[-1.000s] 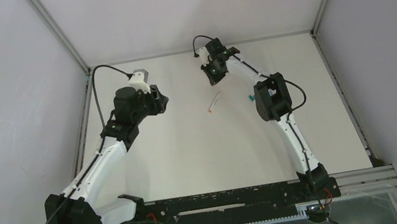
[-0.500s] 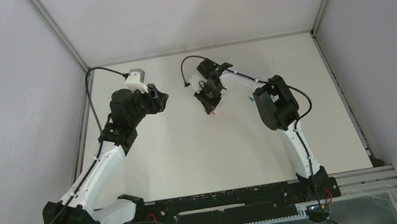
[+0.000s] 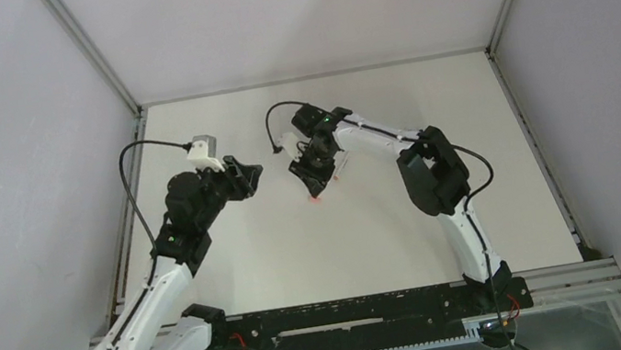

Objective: Insert the pens into the pen caps
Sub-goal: Move the pen cap to the center of the board, then pick up the pen from the center of the board.

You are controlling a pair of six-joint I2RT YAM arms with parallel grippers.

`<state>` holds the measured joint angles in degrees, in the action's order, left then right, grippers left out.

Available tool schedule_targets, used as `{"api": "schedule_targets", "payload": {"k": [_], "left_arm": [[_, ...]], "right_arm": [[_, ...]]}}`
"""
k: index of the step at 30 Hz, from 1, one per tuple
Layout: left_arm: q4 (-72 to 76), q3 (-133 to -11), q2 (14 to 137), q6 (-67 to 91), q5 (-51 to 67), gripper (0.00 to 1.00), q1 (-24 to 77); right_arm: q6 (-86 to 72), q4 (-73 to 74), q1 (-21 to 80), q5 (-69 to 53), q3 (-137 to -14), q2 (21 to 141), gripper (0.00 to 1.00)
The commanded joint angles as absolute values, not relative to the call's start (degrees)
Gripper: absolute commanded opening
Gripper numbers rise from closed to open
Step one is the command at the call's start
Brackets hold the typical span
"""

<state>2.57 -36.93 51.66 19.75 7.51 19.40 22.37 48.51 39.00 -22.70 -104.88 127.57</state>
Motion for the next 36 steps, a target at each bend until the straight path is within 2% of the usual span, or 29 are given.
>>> {"api": "schedule_targets", "payload": {"k": [1,5,6,7,9,10,11,14,19,22,30,36], "left_arm": [[6.99,-33.94,48.85,23.32,8.73,0.52,19.08],[7.12,-33.02,47.52,24.11,8.99,0.52,19.07],[7.18,-32.82,47.13,24.18,8.88,0.52,19.13],[7.28,-32.64,46.83,24.45,8.81,0.52,19.08],[7.54,-32.37,46.51,24.79,8.71,0.55,19.12],[7.62,-32.33,46.46,25.05,8.75,0.56,19.08],[7.73,-32.2,46.33,25.5,8.67,0.58,18.99],[8.53,-31.53,46.61,28.1,7.41,0.64,18.59],[10.15,-30.71,47.39,31.27,6.2,0.68,17.73],[9.86,-31.48,48.3,31.44,6.16,0.68,17.29],[10.13,-32.73,50.93,31.59,6.71,0.68,16.64],[10.98,-34.16,53.72,31.7,7.78,0.68,16.28]], "right_arm": [[21.36,49.43,36.74,-24.35,-105.38,119.19,0.43],[19.8,48.07,34.92,-23.79,-103.11,115.24,0.45],[18.75,46.46,34.28,-23.77,-101.97,114.55,0.48],[17.58,45.21,33.23,-24.31,-100.38,113.95,0.56],[11.91,41.75,31.43,-23.21,-98.36,113.53,0.88],[8.99,40.34,30.6,-21.82,-97.36,113.76,0.96],[7.02,40.11,29.92,-22.51,-96.96,114.22,0.96],[-0.69,36.31,28.66,-20.57,-94.68,114.08,0.89],[-16.85,34.07,30.14,-3.19,-96.13,117.36,0.78],[-20.62,34.78,30.08,-0.82,-97.91,120.01,0.75],[-23.3,35.48,28.92,-0.57,-98.91,124.3,0.53],[-22.74,36.07,30.06,0.0,-98.36,125.63,0.45]]}}
